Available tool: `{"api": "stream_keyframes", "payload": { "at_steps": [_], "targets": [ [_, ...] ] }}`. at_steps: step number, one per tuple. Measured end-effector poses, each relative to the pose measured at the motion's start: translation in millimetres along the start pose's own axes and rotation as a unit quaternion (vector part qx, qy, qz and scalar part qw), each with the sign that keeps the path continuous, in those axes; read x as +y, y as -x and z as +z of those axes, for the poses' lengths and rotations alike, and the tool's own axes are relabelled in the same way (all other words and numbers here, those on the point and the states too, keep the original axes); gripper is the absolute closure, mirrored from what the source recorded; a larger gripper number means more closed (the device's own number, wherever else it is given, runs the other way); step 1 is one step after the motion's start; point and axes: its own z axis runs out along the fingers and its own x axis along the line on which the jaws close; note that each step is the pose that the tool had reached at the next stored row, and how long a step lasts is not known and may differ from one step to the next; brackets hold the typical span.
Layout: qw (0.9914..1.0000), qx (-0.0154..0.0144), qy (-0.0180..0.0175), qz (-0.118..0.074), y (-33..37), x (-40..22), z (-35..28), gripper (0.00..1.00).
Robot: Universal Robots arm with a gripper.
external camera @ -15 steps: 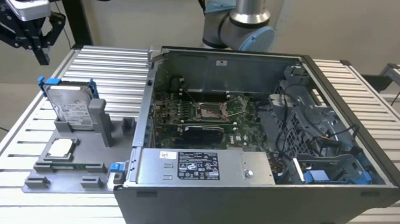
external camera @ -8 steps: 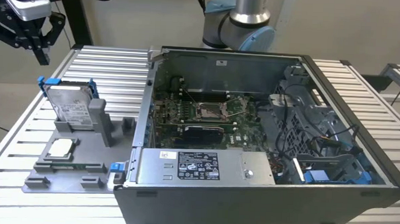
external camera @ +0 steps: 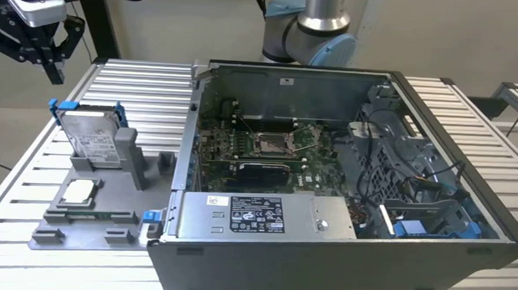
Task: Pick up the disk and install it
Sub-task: 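Pick up the disk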
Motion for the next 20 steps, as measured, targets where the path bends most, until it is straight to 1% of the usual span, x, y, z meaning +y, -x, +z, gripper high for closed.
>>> {"api": "stream_keyframes", "payload": {
  "at_steps": [3, 6, 10, 13, 17, 19, 20],
  "targets": [
    [1.00000, 0.0001, 0.0000, -0.002, 0.0, 0.0, -0.1, 1.00],
    [0.99995, 0.0004, 0.0000, -0.010, 0.0, 0.0, -0.3, 1.00],
    [0.99975, 0.0013, -0.0001, -0.022, 0.0, 0.0, -0.6, 1.00],
    [0.99943, 0.0019, -0.0005, -0.034, 0.0, 0.0, -0.5, 1.00],
    [0.99851, 0.0032, -0.0014, -0.054, 0.0, 0.1, -0.5, 1.00],
    [0.99781, 0.0041, -0.0021, -0.066, 0.1, 0.2, -0.5, 1.00],
    [0.99729, 0.0045, -0.0022, -0.073, 0.0, 0.2, -0.5, 1.00]
  ]
}}
